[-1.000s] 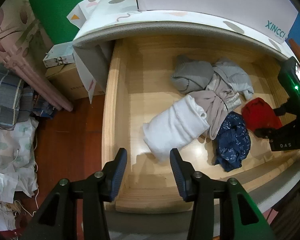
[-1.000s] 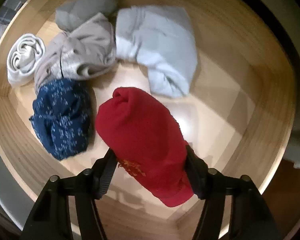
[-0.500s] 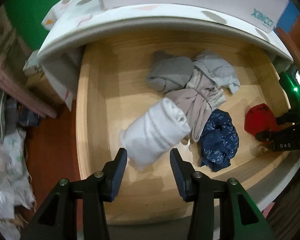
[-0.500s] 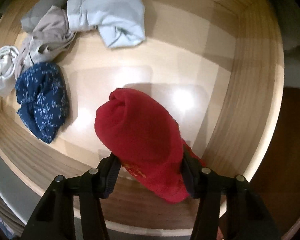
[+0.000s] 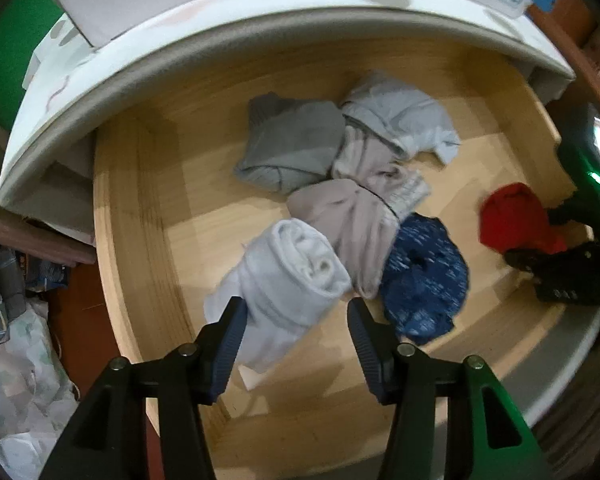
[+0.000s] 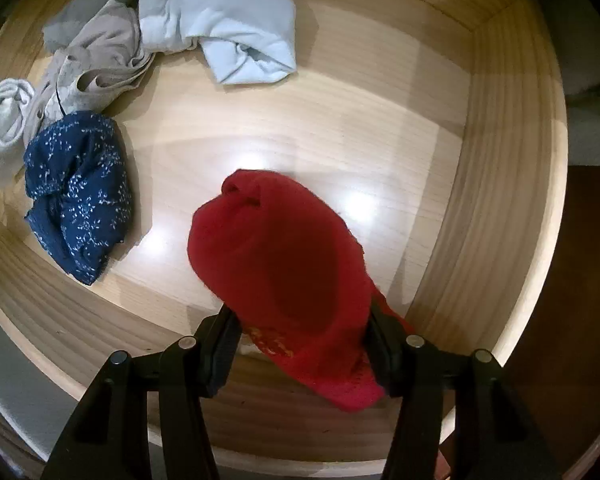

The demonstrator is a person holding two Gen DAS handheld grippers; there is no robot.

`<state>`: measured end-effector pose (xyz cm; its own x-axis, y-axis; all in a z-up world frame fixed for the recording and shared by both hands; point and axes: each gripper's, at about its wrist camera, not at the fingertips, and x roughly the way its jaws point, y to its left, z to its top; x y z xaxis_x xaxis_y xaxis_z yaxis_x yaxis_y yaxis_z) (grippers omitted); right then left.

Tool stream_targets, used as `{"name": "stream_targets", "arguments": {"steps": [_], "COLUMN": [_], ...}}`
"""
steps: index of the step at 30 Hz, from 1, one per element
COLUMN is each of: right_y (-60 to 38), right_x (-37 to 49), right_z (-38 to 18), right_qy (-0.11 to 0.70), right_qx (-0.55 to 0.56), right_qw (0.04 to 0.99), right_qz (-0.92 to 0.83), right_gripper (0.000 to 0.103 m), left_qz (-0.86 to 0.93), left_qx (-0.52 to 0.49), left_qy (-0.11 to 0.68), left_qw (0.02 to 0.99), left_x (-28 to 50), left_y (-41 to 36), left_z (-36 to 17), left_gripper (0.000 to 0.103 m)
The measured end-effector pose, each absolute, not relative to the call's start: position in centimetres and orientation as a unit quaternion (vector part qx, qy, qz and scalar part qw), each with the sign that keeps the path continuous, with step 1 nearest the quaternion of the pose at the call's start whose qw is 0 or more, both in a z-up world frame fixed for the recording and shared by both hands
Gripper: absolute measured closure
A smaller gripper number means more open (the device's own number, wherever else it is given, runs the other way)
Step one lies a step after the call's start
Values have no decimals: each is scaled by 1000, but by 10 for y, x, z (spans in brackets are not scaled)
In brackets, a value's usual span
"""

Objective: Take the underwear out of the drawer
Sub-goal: 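Grasp the white rolled sock with the left gripper while the right gripper holds the red sock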

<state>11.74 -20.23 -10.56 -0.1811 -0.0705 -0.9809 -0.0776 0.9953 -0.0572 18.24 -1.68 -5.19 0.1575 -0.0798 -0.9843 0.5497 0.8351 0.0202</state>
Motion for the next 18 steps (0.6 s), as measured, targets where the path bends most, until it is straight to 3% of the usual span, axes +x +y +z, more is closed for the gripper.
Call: {"name": "stream_targets", "arguments": {"steps": [18], "right_y": [-202], "right_x": [117], "right_z": [-108], "right_qy": [767], "right_qx": [-48], "right_qw": [640], "right_qz": [-2], "right_gripper": [48], "left_qz": [-159], "left_qx": [144], "left_qy": [631], "left_qw": [745], "left_x": [223], "left_y": [-19], "left_z": [-77], "left_gripper": [44]}}
